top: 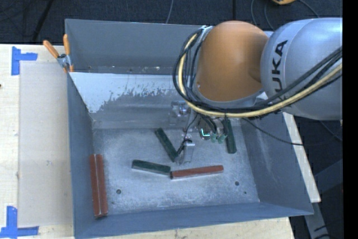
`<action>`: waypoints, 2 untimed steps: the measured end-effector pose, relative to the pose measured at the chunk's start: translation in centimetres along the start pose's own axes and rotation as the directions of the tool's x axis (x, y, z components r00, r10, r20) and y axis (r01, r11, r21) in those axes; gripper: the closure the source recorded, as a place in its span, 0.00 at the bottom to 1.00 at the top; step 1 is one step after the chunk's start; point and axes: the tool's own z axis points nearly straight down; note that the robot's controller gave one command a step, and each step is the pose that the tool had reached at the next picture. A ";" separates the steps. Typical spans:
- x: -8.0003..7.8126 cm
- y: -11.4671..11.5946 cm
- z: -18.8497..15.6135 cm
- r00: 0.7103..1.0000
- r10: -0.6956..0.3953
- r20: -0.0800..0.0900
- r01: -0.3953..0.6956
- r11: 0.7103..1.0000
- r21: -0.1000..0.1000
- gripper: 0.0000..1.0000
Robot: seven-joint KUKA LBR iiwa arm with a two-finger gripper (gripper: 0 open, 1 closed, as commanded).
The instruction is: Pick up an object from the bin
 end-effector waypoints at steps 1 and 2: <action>-0.1 -0.1 -0.4 1.000 0.002 0.007 -0.002 1.000 -0.001 0.00; -0.8 0.6 2.8 0.999 -0.028 0.018 0.028 1.000 -0.001 0.00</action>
Offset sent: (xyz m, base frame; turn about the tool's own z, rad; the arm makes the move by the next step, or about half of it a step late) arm 0.0185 0.0315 -0.1547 -0.1374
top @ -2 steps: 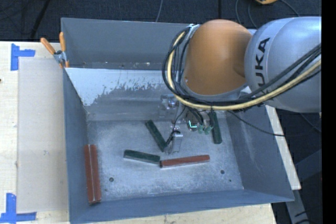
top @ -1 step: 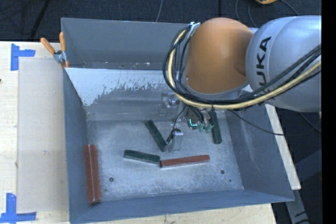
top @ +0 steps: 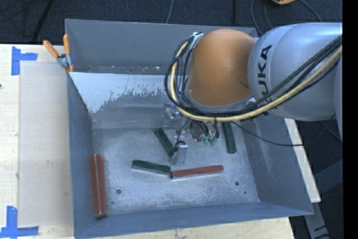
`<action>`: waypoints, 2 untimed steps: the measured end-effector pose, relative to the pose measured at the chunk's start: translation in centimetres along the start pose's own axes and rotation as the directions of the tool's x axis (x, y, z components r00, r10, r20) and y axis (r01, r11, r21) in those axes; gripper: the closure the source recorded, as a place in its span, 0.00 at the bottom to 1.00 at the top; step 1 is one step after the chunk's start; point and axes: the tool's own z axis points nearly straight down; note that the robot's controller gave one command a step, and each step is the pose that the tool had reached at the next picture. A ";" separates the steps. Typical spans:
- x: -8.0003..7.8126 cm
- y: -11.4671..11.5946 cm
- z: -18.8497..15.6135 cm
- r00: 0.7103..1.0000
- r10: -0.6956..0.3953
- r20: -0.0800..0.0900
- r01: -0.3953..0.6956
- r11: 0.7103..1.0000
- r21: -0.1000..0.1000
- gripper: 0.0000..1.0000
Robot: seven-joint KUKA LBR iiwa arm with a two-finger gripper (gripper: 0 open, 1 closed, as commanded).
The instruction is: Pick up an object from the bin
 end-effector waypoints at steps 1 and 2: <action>-1.1 1.6 4.4 0.999 0.043 -0.009 -0.043 0.999 0.001 0.00; -1.5 2.4 7.1 0.969 0.245 -0.012 -0.245 0.969 0.003 0.00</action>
Offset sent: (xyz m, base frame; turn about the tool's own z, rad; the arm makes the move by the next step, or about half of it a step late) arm 0.0222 0.0322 -0.1147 0.0523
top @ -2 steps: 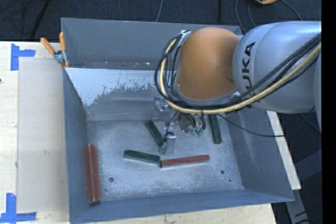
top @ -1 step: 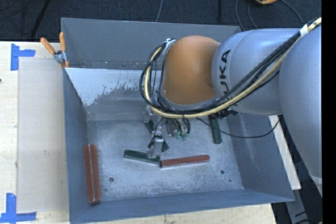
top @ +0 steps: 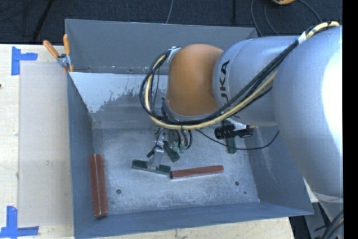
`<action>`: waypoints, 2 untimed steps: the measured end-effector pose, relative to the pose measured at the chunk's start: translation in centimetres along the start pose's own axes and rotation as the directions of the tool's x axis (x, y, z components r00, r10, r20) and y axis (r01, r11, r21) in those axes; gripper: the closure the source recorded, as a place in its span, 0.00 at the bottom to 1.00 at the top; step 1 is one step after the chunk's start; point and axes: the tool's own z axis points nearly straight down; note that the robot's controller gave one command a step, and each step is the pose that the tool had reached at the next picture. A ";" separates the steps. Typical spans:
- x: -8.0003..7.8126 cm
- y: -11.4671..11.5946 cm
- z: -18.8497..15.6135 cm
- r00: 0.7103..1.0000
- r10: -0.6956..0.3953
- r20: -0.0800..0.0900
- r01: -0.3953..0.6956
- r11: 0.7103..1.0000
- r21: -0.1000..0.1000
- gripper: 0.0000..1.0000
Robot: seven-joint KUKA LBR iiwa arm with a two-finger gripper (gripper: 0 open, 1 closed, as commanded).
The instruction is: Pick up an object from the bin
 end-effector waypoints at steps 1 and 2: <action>2.6 0.0 2.7 0.997 -0.076 0.004 0.076 0.997 0.000 0.00; -1.5 -0.5 5.5 0.969 0.245 0.005 -0.245 0.970 -0.002 1.00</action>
Offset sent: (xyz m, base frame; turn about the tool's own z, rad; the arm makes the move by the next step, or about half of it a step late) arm 0.0121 -0.0089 -0.0560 0.2477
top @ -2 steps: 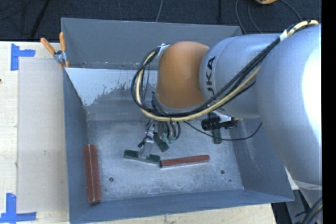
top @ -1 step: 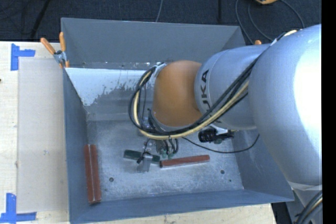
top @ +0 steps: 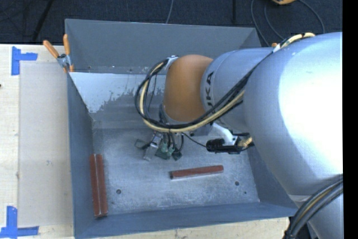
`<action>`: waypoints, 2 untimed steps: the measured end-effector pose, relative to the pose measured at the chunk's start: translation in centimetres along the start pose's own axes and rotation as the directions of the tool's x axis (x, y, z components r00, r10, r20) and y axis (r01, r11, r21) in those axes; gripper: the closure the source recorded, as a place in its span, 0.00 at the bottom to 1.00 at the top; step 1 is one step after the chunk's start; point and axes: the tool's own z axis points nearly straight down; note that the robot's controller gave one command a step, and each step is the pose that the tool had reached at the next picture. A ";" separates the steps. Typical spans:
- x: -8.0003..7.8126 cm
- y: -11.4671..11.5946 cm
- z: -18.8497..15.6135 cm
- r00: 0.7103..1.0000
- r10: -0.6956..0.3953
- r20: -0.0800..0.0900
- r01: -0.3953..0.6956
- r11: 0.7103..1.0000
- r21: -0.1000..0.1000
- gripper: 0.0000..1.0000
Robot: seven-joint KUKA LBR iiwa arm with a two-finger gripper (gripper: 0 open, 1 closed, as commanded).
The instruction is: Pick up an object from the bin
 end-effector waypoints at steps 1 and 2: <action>0.0 0.0 0.0 1.000 0.000 0.000 0.000 1.000 0.000 1.00; -0.2 2.4 -14.3 1.000 0.011 -0.001 -0.011 1.000 0.001 1.00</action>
Offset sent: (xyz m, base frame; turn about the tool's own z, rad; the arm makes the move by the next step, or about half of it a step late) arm 0.0115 0.0209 0.1430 0.0142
